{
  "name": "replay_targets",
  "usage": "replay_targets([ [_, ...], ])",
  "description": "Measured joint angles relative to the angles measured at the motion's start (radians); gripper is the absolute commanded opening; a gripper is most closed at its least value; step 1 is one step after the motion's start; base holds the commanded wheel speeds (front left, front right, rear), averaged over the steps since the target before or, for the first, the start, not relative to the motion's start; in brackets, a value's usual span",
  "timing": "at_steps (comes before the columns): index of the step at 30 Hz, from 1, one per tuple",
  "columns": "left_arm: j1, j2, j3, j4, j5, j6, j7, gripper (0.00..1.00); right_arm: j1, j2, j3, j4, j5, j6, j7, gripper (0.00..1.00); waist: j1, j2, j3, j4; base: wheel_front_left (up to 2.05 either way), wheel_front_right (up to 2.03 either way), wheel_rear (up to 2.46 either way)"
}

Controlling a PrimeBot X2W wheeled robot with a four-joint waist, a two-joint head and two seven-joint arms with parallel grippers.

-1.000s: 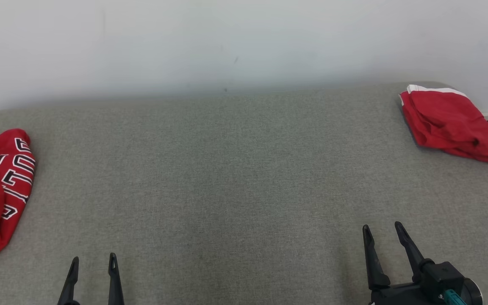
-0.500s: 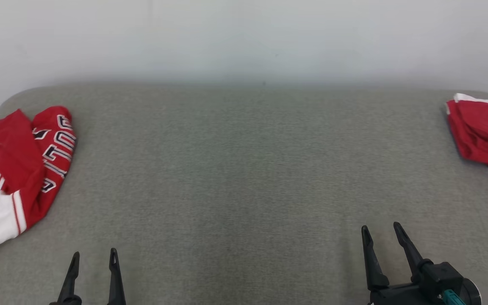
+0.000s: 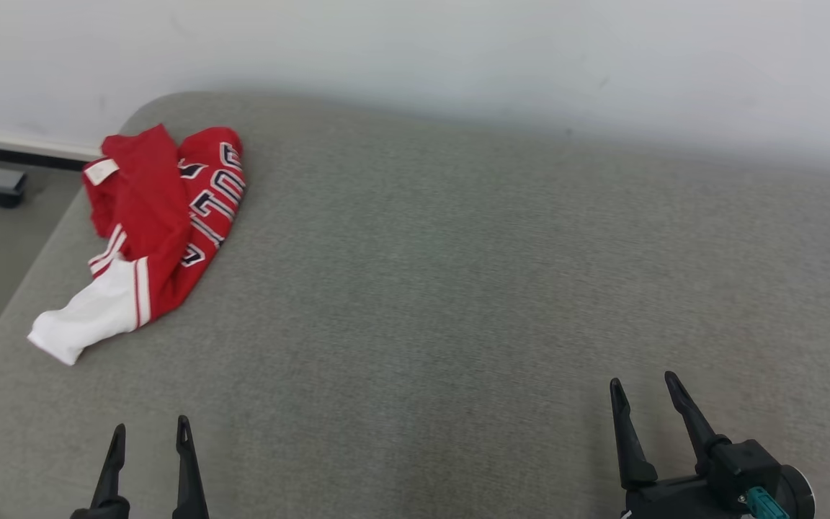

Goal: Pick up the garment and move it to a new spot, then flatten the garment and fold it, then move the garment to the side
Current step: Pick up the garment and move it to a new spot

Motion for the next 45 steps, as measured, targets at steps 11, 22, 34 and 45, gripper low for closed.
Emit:
replay_targets([
  [11,0.003,0.0,0.016,0.009,-0.011,0.009,0.0,1.0,0.0,0.0,0.007,0.009,-0.001,0.0,0.0,1.0,0.0,0.0,-0.001,0.126,0.0,0.0,0.0],
  [22,0.015,0.0,0.02,0.015,-0.016,0.011,0.0,1.0,0.001,0.0,0.017,0.01,-0.001,0.0,0.0,1.0,0.0,0.0,-0.01,0.192,0.0,0.0,0.0],
  [34,0.01,0.0,0.053,0.046,-0.037,0.006,0.0,1.0,0.001,0.0,0.036,0.016,0.002,0.0,0.0,1.0,0.0,0.0,-0.018,0.174,0.0,0.0,0.0],
  [45,-0.261,0.03,0.134,0.168,-0.071,-0.089,0.0,1.0,-0.053,0.001,0.073,-0.018,0.0,0.0,0.0,1.0,0.0,0.0,-0.003,0.09,0.0,0.0,0.0],
])
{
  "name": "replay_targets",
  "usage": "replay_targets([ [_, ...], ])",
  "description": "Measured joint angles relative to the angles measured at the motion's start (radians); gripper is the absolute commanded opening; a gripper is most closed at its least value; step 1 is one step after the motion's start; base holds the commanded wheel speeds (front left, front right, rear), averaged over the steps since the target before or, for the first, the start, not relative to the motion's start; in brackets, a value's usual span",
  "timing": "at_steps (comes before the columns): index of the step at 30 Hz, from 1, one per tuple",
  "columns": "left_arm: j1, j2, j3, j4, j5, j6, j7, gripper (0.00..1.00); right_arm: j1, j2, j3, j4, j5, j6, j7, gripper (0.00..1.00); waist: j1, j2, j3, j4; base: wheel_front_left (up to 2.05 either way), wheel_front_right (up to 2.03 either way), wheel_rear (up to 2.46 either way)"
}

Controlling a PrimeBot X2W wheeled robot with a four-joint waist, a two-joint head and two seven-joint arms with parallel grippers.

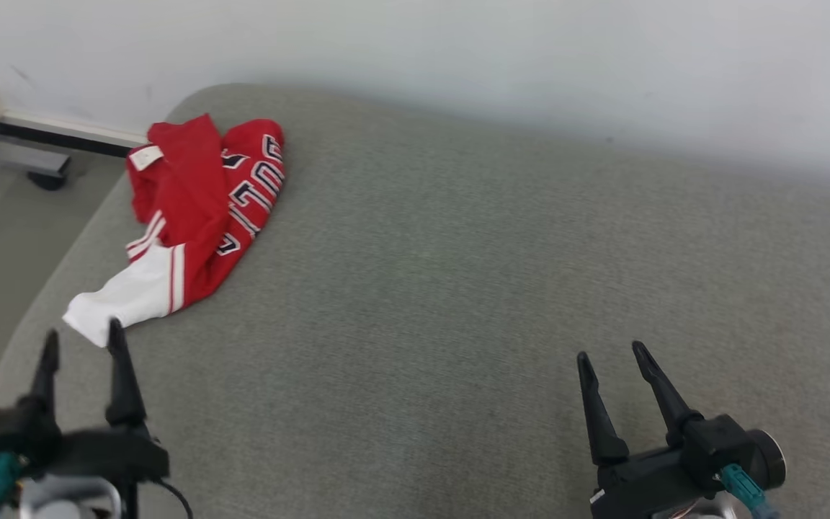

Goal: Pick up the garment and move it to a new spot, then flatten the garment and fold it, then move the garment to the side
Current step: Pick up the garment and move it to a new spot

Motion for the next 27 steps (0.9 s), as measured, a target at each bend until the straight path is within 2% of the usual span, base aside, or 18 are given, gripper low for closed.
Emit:
replay_targets([
  [4,-0.12,0.066,0.031,0.08,-0.017,-0.019,0.0,1.0,-0.033,0.0,0.02,-0.012,0.007,0.0,0.0,1.0,0.0,0.0,0.018,-0.054,0.0,0.0,0.0],
  [10,-0.29,0.184,0.028,0.218,-0.028,-0.034,0.015,1.0,-0.077,0.001,0.026,-0.037,0.018,0.0,0.0,1.0,0.0001,0.0001,0.058,-0.149,0.0,0.0,0.0],
  [12,-0.35,0.23,0.033,0.251,-0.042,-0.034,0.046,1.0,-0.091,0.0,0.024,-0.044,0.022,0.0,0.0,1.0,0.0001,0.0001,0.075,-0.182,0.0,0.0,0.0],
  [19,-0.495,0.337,0.036,0.379,-0.134,-0.036,0.189,1.0,-0.11,-0.001,0.023,-0.081,0.036,0.0,0.0,1.0,0.0001,0.0001,0.146,-0.292,0.0,0.0,0.0],
  [27,-0.591,0.423,0.042,0.522,-0.19,-0.041,0.332,1.0,-0.154,0.0,0.029,-0.121,0.036,0.0,0.0,1.0,0.0002,0.0001,0.242,-0.384,0.0,0.0,0.0],
])
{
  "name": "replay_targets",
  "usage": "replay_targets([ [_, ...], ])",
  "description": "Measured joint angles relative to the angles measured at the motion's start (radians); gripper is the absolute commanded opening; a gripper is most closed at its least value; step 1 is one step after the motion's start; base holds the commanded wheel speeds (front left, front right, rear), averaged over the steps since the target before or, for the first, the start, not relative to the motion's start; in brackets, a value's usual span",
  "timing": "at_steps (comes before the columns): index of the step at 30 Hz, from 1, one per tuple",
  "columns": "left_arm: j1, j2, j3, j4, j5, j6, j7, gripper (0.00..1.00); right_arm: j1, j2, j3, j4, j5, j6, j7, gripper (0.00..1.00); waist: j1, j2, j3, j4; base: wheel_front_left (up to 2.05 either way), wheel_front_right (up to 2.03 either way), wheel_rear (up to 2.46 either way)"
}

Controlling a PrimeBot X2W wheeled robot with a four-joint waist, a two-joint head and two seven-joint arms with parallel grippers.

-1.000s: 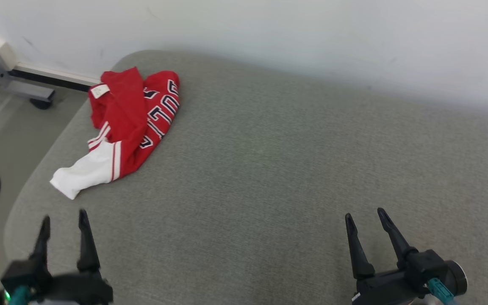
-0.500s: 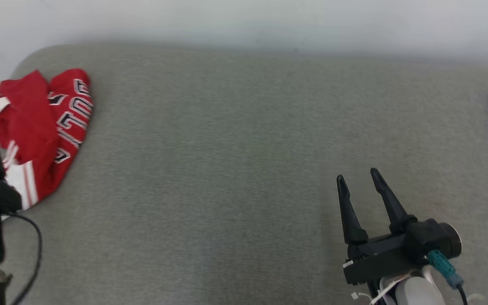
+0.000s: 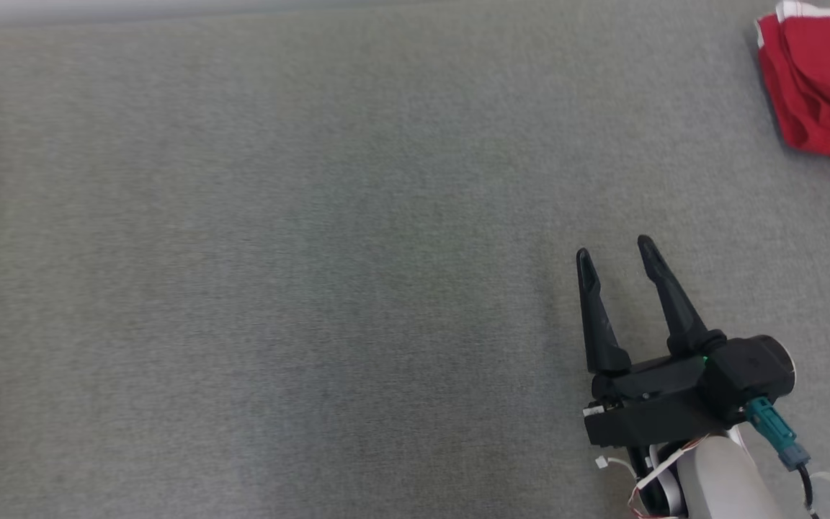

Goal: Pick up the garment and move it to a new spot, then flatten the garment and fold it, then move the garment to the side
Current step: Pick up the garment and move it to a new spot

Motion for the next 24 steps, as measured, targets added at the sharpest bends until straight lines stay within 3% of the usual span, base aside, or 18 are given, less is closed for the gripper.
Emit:
replay_targets([
  [12,-0.089,0.089,-0.041,0.19,0.012,0.046,0.293,1.0,-0.026,0.0,-0.007,-0.016,-0.012,0.0,0.0,1.0,-0.0001,0.0,0.108,-0.079,0.0,0.0,0.0],
  [18,-0.121,0.092,-0.048,0.213,0.006,0.065,0.399,1.0,-0.026,0.0,-0.01,-0.016,-0.016,0.0,0.0,1.0,-0.0001,0.0,0.114,-0.09,0.0,0.0,0.0],
  [21,-0.126,0.093,-0.053,0.219,0.006,0.097,0.436,1.0,-0.026,0.0,-0.011,-0.018,-0.018,0.0,0.0,1.0,-0.0003,0.0,0.114,-0.09,0.0,0.0,0.0],
  [22,-0.126,0.092,-0.052,0.221,0.005,0.104,0.446,0.45,-0.026,0.0,-0.012,-0.019,-0.018,0.0,0.0,1.0,-0.0003,0.0,0.114,-0.09,0.0,0.0,0.0],
  [23,-0.126,0.091,-0.051,0.219,0.002,0.106,0.449,0.0,-0.026,0.0,-0.012,-0.019,-0.018,0.0,0.0,1.0,-0.0003,0.0,0.115,-0.089,0.0,0.0,0.0],
  [24,-0.125,0.09,-0.051,0.216,0.001,0.111,0.445,0.0,-0.026,0.0,-0.013,-0.019,-0.018,0.0,0.0,1.0,-0.0003,0.0,0.115,-0.088,0.0,0.0,0.0],
])
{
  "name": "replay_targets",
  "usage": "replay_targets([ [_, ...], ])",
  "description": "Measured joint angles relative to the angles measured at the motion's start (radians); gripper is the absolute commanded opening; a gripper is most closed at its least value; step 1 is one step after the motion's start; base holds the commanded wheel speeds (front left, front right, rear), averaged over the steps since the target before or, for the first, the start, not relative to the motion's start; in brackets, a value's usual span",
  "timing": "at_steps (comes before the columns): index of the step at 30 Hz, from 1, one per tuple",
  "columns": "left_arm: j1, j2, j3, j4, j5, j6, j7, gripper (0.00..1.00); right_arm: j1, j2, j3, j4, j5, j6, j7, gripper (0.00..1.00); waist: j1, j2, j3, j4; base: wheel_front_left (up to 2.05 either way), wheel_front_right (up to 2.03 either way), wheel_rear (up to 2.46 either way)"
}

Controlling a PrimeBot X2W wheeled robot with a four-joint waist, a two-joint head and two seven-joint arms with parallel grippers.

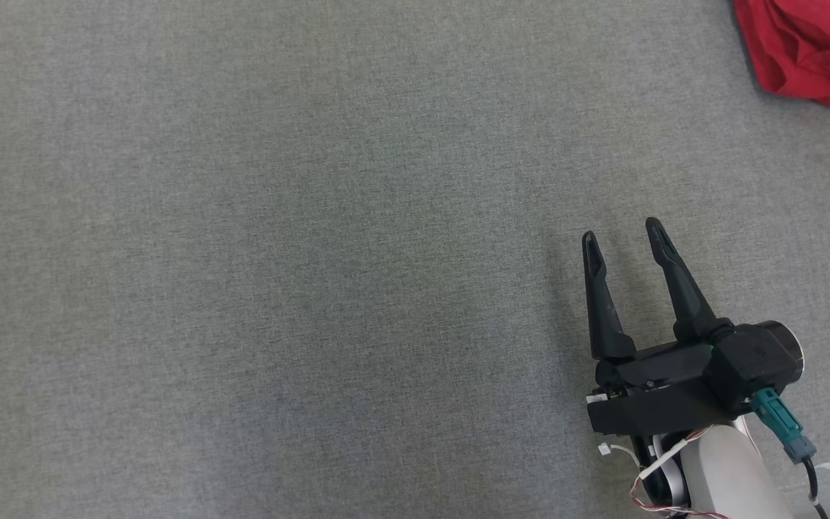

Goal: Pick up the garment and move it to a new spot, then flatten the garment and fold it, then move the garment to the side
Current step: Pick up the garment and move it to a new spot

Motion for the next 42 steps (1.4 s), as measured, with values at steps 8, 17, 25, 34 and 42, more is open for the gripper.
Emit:
replay_targets([
  [8,0.026,-0.017,-0.01,-0.072,0.011,0.016,-0.172,0.0,0.006,0.0,-0.007,0.008,0.0,0.0,0.0,1.0,0.0001,0.0,-0.028,0.015,0.0,0.0,0.0],
  [17,-0.039,-0.063,-0.078,-0.193,0.049,-0.026,-0.425,0.0,0.058,0.0,-0.012,0.034,0.003,0.0,0.0,1.0,0.0,0.0,-0.125,0.064,0.0,0.0,0.0],
  [25,-0.108,-0.094,-0.165,-0.312,0.058,-0.09,-0.551,0.0,0.091,0.0,-0.01,0.041,0.018,0.0,0.0,1.0,-0.0001,-0.0002,-0.215,0.094,0.0,0.0,0.0],
  [34,-0.148,-0.177,-0.295,-0.533,0.023,-0.105,-0.552,0.0,0.126,0.001,-0.02,0.046,0.028,0.0,0.0,1.0,-0.0001,-0.0002,-0.264,0.048,0.0,0.0,0.0],
  [42,-0.147,-0.249,-0.412,-0.723,-0.025,-0.11,-0.504,0.0,0.138,0.0,-0.022,0.051,0.055,0.0,0.0,1.0,-0.0001,-0.0002,-0.271,-0.041,0.0,0.0,0.0],
])
